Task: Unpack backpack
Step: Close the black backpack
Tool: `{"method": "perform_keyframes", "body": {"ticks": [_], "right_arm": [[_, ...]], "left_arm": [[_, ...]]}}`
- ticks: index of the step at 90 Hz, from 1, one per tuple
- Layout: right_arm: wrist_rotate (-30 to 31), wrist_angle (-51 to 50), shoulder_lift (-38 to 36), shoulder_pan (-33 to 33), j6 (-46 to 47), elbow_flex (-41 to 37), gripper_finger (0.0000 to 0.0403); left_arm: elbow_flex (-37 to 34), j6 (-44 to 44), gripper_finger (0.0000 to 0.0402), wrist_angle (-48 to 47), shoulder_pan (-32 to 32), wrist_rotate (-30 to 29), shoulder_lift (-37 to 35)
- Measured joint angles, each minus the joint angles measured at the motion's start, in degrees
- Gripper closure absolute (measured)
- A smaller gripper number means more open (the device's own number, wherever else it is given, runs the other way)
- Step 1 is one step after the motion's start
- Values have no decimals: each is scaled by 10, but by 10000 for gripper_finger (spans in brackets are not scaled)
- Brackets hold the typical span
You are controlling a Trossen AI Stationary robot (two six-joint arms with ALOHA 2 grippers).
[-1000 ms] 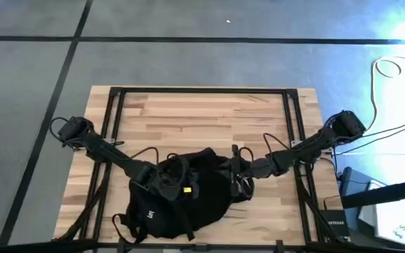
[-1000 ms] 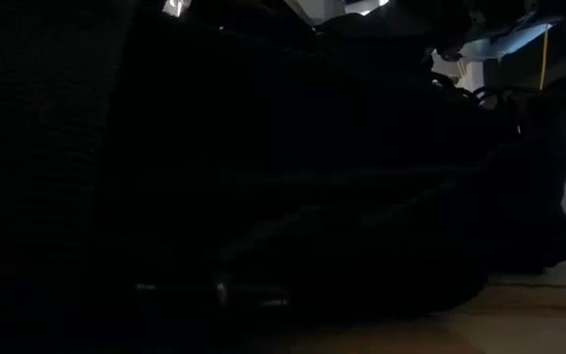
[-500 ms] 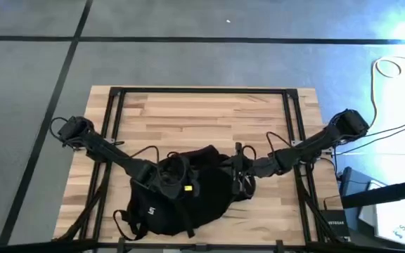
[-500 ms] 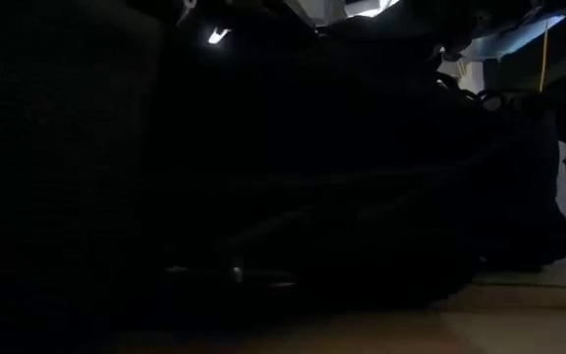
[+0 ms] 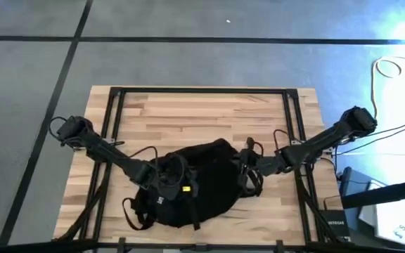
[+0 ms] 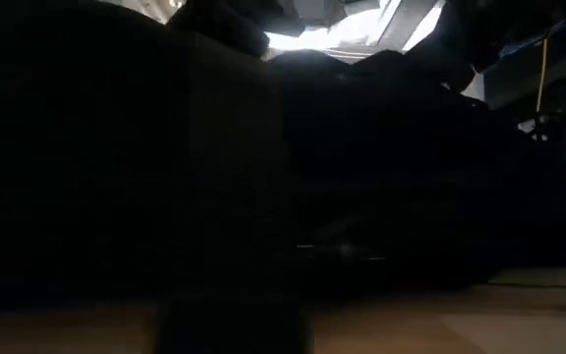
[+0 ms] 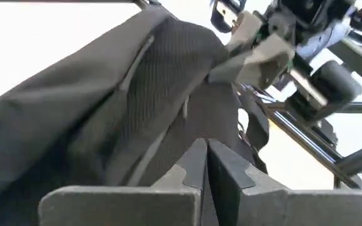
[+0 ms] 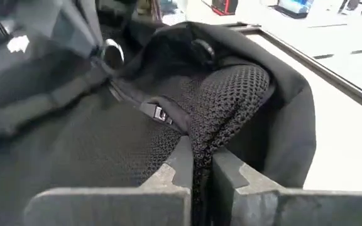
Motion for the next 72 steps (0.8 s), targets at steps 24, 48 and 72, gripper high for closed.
{"method": "perform_keyframes", "body": {"ticks": [24, 48, 72], "right_arm": [[-17, 21, -12, 0, -2, -3, 403], [-37, 43, -12, 0, -9, -3, 403], [-50, 47, -12, -1, -16, -1, 403]], "left_arm": [[0, -25, 401, 68, 23, 114, 28], [0, -17, 340, 133, 43, 125, 55], [0, -46, 184, 119, 43, 91, 50]]}}
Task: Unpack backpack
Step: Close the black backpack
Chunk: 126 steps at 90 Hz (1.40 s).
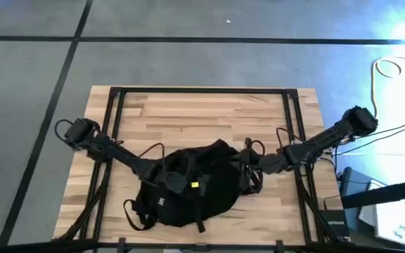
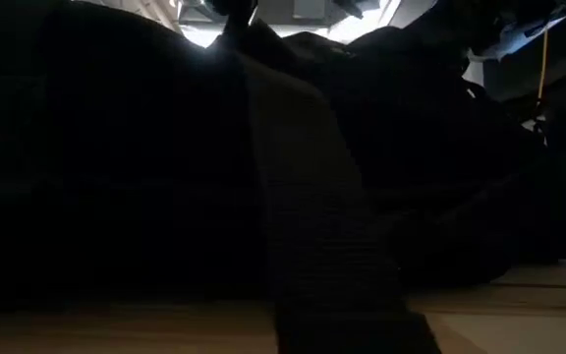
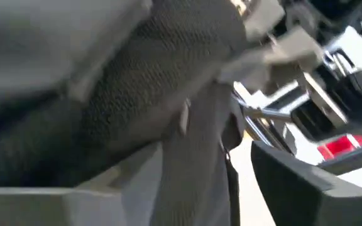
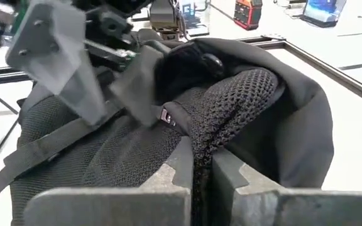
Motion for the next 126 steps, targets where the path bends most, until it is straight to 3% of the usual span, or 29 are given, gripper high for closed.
{"method": "perform_keyframes", "body": {"ticks": [12, 28, 43, 76, 109, 126], "right_arm": [[0, 0, 0, 0, -1, 0, 403], [0, 0, 0, 0, -1, 0, 403], [1, 0, 0, 0, -1, 0, 403], [2, 0, 0, 0, -1, 1, 402], [2, 1, 0, 0, 0, 1, 402], [3, 1, 0, 0, 0, 1, 402]], "left_arm": [[0, -1, 128, 4, 7, -2, 0], [0, 2, 129, 5, 14, -3, 0], [0, 8, 175, 5, 13, -34, 0], [0, 12, 331, 5, 18, -58, 0], [0, 35, 394, 7, 21, -74, 0], [0, 43, 400, 7, 21, -66, 0]]}}
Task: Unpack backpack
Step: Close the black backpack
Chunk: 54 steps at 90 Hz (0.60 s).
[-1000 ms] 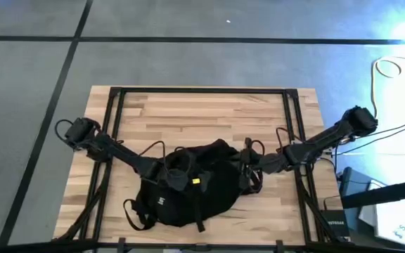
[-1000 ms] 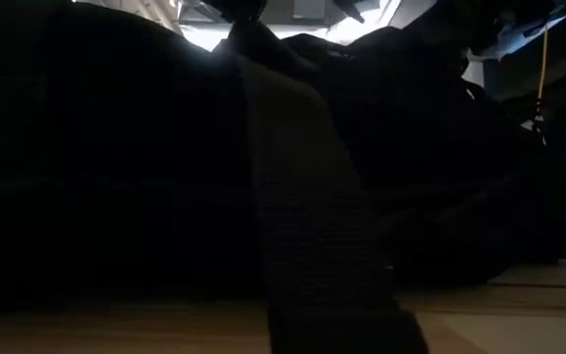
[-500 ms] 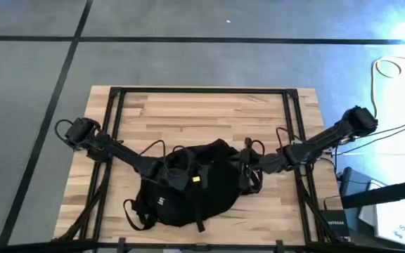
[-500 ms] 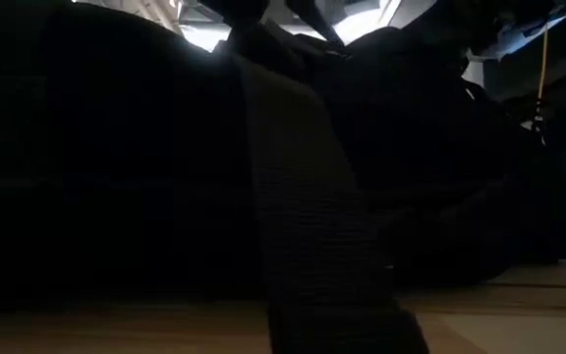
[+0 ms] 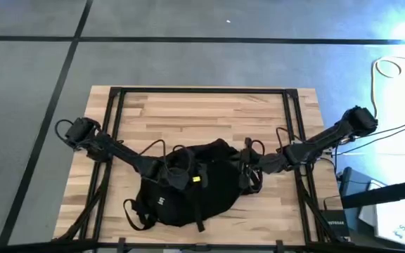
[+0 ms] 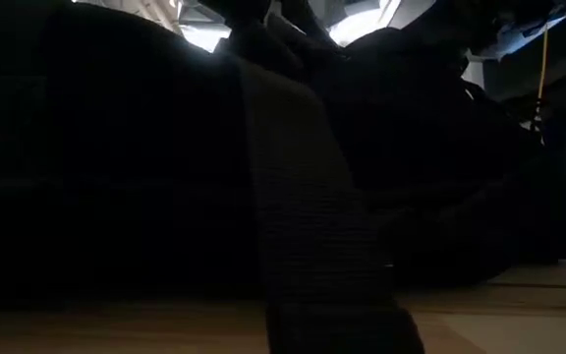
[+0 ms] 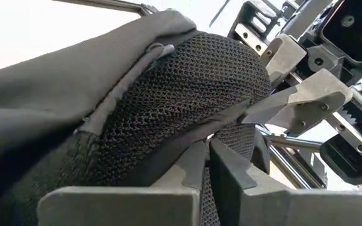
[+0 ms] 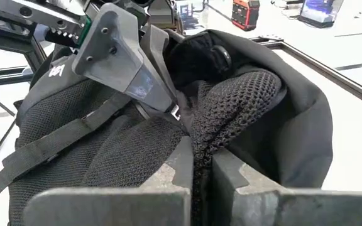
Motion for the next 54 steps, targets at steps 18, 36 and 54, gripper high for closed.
{"method": "perform_keyframes", "body": {"ticks": [18, 36, 54], "right_arm": [[11, -1, 1, 0, -8, 0, 402], [29, -5, 1, 0, -36, 0, 402], [29, -12, 1, 0, -39, 0, 402]], "left_arm": [[1, -3, 401, -16, 0, 3, 0], [3, -16, 401, -55, 1, 2, 0], [2, -18, 402, -79, 0, -5, 0]]}}
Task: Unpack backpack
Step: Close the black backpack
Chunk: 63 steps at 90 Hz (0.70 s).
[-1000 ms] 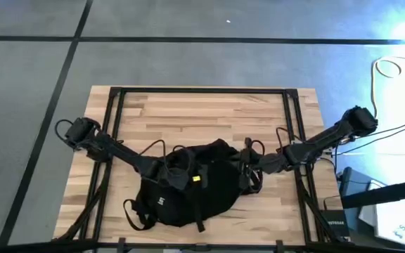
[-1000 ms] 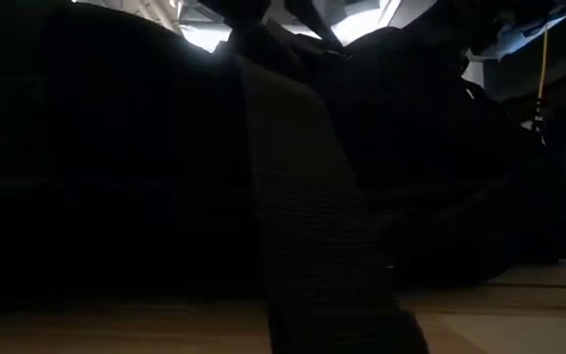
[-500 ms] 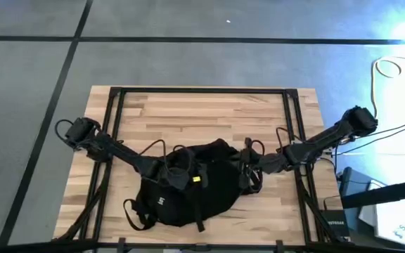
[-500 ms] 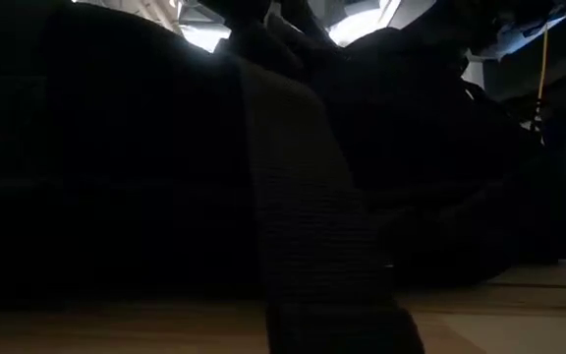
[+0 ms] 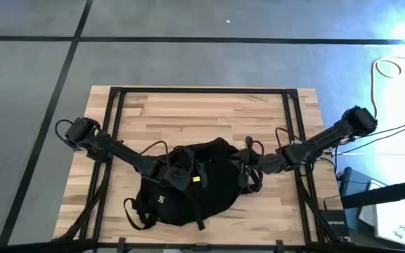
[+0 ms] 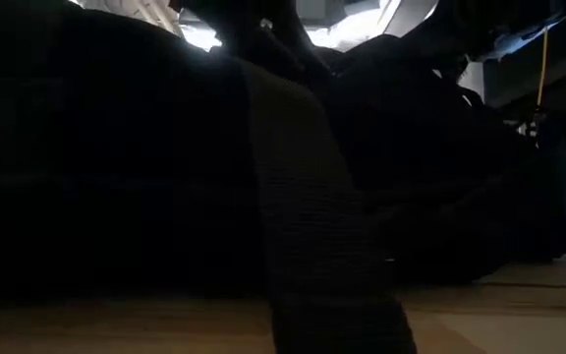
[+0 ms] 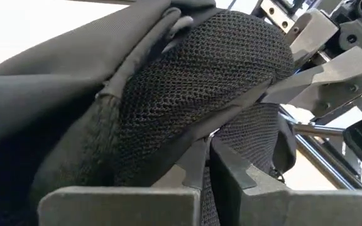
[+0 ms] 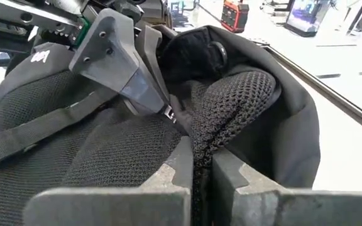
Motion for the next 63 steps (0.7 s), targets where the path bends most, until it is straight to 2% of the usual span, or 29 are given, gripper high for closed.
{"method": "perform_keyframes", "body": {"ticks": [21, 42, 63], "right_arm": [[0, -2, 0, 0, -6, 0, 402], [28, -9, -1, 0, -9, 1, 402], [43, -20, -1, 0, -8, 1, 402]], "left_arm": [[0, -18, 401, -68, -3, -2, -20], [-2, -49, 401, -150, -13, -25, -45], [-2, -121, 400, -214, -29, -30, -47]]}}
